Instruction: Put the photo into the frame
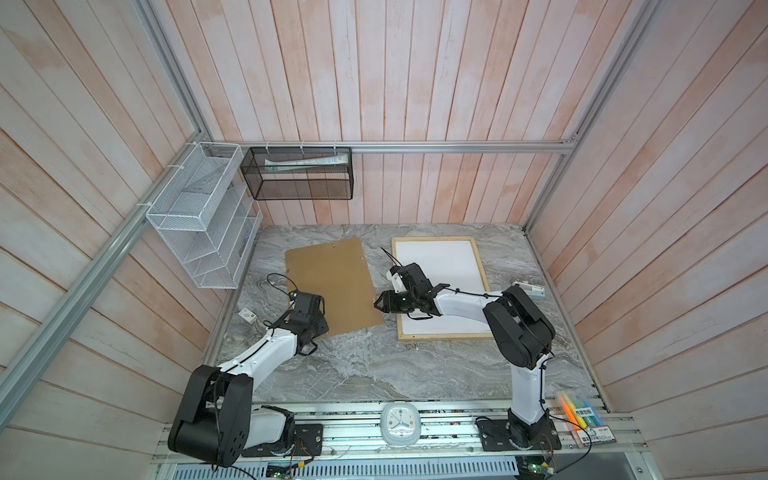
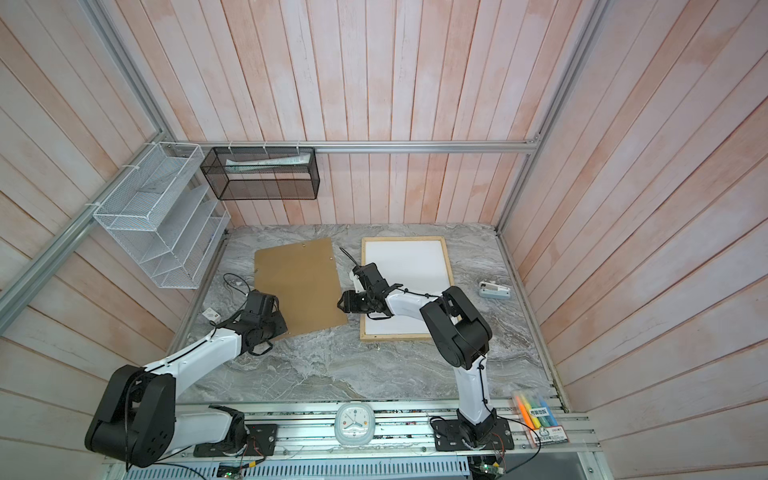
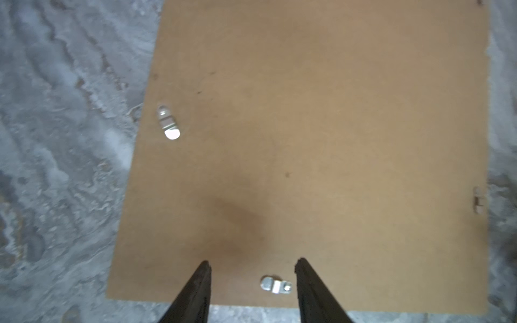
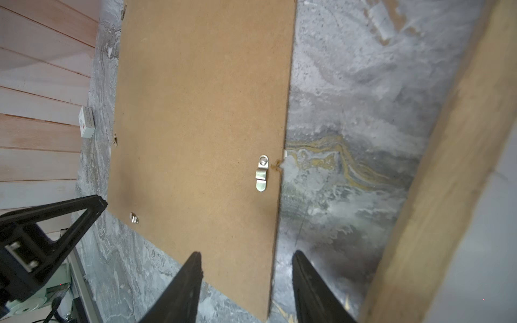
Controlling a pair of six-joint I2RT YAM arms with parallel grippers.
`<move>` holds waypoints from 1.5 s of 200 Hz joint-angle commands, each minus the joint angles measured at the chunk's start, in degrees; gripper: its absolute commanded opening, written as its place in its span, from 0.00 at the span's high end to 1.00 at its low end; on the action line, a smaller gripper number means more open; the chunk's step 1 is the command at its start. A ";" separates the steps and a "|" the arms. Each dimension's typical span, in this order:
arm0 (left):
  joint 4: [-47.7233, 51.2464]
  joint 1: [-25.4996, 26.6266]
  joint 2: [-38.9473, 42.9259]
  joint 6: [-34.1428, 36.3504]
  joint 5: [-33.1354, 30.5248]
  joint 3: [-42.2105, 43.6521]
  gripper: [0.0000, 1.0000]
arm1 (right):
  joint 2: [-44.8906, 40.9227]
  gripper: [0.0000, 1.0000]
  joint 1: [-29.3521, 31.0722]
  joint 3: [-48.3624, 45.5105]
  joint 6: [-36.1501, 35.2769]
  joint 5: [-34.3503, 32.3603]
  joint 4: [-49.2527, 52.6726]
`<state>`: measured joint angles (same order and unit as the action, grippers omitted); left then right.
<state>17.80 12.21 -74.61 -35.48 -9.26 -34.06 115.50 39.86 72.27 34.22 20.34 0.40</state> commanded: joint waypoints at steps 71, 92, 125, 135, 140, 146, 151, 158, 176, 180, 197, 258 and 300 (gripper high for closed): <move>6.08 -9.92 2.10 3.66 4.47 -1.53 0.45 | 3.08 0.49 1.98 5.51 1.40 -1.80 6.76; 6.31 -10.85 1.31 3.90 4.27 -2.14 0.43 | 3.53 0.49 2.11 6.39 1.89 -1.14 7.85; 4.64 -14.04 0.60 4.92 6.64 -2.44 0.39 | 4.71 0.49 2.16 7.76 1.76 -1.09 9.46; 4.29 -15.02 -0.33 5.27 8.49 -2.76 0.39 | 5.20 0.49 2.16 8.76 1.56 -1.01 10.67; 4.11 -15.33 -0.93 5.44 9.28 -2.86 0.39 | 5.39 0.49 2.16 9.02 1.55 -0.98 11.03; 3.85 -15.46 -1.59 5.59 10.03 -3.00 0.39 | 5.43 0.49 2.16 9.22 1.55 -1.05 11.31; 3.67 -15.46 -1.99 5.55 10.39 -2.96 0.39 | 5.43 0.49 2.16 9.36 1.55 -1.32 11.57; 3.38 -15.55 -2.73 5.67 10.81 -3.01 0.39 | 5.48 0.49 2.11 9.71 1.40 -1.80 12.08; 2.79 -15.63 -4.14 5.94 11.64 -3.02 0.39 | 5.65 0.49 2.16 10.75 0.95 -3.08 13.66; 2.63 -15.63 -4.42 5.95 11.83 -2.99 0.39 | 5.78 0.49 2.16 10.99 0.86 -3.19 13.88; 2.06 -15.59 -5.11 6.12 13.12 -3.21 0.40 | 6.13 0.49 2.15 11.57 0.67 -3.24 14.68; 0.55 -15.62 -7.54 6.50 15.17 -3.28 0.41 | 7.75 0.49 2.13 12.72 0.68 -3.49 16.02; -0.56 -15.63 -8.71 6.81 17.44 -3.30 0.42 | 8.95 0.49 2.16 12.63 0.94 2.50 13.74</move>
<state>18.11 -3.40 -81.71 -29.45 4.62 -36.97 122.39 41.54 84.53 35.55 18.31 14.13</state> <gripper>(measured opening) 0.584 0.512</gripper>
